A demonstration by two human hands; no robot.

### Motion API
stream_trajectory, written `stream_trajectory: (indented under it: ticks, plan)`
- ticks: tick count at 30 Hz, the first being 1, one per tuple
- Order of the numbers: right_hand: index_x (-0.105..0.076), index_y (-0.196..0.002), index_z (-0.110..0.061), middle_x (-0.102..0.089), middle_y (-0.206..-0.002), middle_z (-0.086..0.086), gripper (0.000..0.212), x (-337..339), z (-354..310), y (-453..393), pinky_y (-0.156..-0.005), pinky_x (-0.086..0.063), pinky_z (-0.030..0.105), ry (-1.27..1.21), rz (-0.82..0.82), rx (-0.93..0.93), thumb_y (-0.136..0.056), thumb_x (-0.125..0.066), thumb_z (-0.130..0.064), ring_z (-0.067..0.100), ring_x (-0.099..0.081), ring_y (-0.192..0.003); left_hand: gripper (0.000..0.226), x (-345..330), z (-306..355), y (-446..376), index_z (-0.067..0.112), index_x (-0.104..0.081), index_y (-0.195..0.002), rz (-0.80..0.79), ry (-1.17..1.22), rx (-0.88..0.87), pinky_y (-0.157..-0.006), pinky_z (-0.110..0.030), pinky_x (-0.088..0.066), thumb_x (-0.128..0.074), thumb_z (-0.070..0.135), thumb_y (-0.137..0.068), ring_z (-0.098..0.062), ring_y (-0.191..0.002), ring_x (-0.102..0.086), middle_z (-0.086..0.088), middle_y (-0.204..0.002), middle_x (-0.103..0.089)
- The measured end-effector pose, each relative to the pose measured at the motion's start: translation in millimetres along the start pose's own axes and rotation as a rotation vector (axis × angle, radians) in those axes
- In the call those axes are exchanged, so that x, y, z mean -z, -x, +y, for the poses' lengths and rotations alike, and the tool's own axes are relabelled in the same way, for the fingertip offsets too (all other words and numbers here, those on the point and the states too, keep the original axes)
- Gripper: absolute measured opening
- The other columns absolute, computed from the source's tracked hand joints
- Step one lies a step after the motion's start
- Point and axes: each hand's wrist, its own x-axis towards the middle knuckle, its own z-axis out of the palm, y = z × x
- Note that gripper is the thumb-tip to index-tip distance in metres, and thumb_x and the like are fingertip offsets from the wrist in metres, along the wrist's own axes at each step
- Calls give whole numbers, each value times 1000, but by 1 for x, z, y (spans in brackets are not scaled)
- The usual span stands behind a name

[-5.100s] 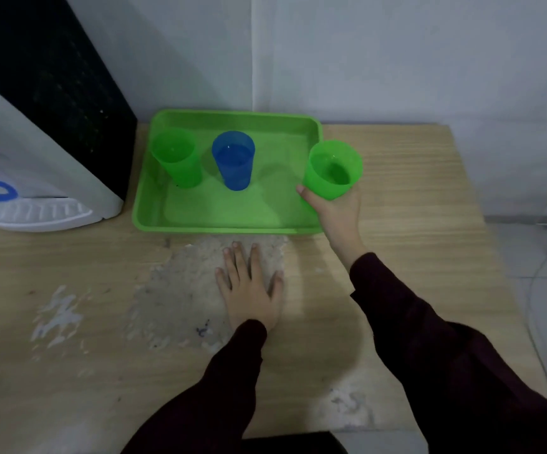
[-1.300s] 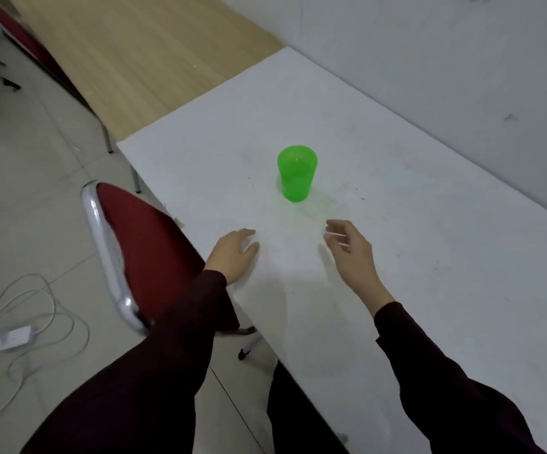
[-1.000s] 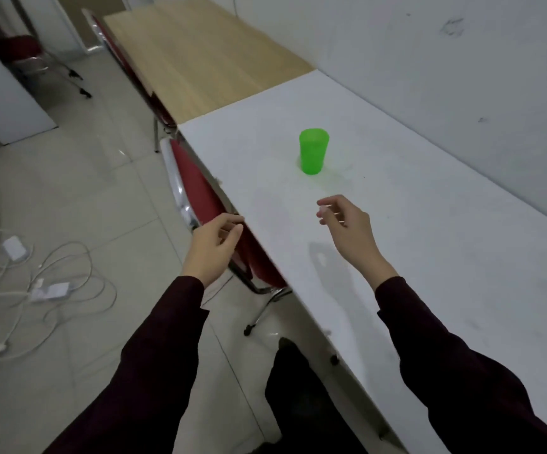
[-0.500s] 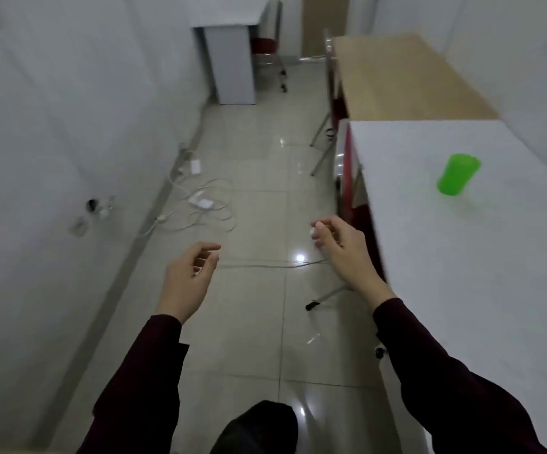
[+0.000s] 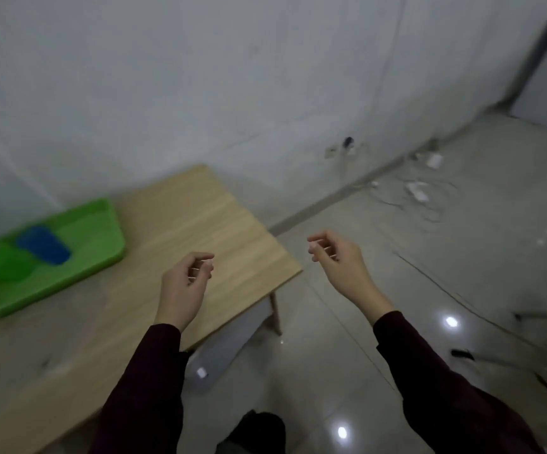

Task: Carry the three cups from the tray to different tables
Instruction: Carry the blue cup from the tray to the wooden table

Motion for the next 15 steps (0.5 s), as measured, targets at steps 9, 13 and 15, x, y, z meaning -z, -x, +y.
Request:
stream_trajectory:
  ticks: [9, 13, 15]
  plan:
    - [-59, -87, -40, -66, -79, -8, 24, -220, -90, -21, -64, -48, 19, -71, -368, 161, -92, -58, -17, 22, -68, -79, 16, 176, -109, 36, 26, -64, -95, 350, -29, 234, -67, -25, -49, -53, 14, -92, -21, -78, -65, -2, -78, -67]
    - [-63, -92, -29, -67, -81, 1, 16, -319, -113, -26, -67, -49, 25, -88, -494, 131, -92, -59, -14, 26, -68, -81, 16, 230, -168, 34, 26, -65, -91, 437, -50, 364, -68, -35, -50, -53, 15, -91, -25, -78, -64, -9, -80, -68]
    - [-63, -95, -26, -67, -84, -1, 14, -366, -120, -33, -67, -48, 18, -89, -538, 125, -92, -60, -13, 17, -67, -80, 13, 250, -200, 26, 20, -66, -91, 476, -100, 424, -66, -34, -48, -54, 15, -90, -27, -75, -63, -12, -79, -67]
